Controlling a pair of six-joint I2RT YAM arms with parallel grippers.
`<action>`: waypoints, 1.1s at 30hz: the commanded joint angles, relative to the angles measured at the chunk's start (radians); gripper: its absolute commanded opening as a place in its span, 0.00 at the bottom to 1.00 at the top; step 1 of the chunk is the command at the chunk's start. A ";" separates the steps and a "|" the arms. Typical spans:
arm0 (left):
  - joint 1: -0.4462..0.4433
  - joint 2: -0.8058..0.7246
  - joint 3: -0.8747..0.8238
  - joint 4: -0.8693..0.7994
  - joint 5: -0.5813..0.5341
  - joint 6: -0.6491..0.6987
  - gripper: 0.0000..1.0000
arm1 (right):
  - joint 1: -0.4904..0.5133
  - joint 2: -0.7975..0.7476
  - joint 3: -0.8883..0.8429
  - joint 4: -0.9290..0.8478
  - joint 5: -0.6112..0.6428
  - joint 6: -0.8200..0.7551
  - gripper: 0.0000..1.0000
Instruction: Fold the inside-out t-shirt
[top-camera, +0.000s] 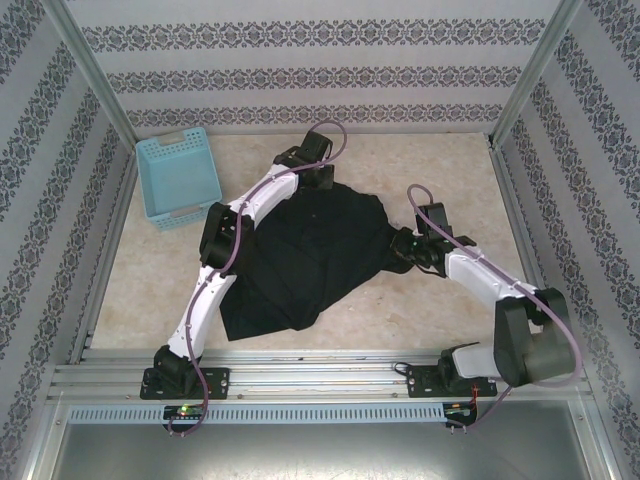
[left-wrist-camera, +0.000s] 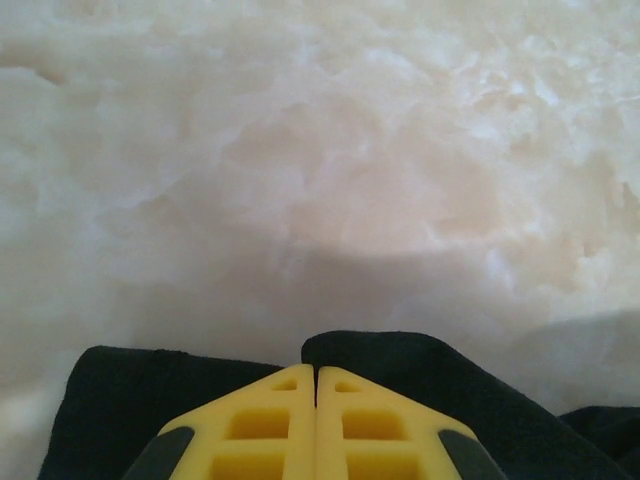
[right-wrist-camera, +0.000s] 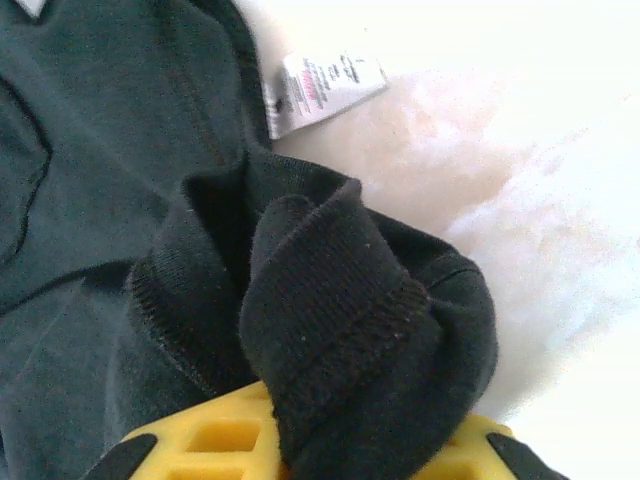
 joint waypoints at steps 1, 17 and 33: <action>0.023 -0.090 0.022 -0.079 -0.009 0.008 0.00 | 0.003 -0.085 0.038 -0.115 0.102 -0.080 0.11; 0.095 -0.997 -0.744 0.248 -0.248 -0.026 0.00 | -0.027 -0.382 0.308 -0.456 0.243 -0.346 0.09; 0.244 -1.407 -1.505 0.160 -0.149 -0.180 0.00 | 0.273 -0.193 0.040 -0.280 0.139 -0.189 0.61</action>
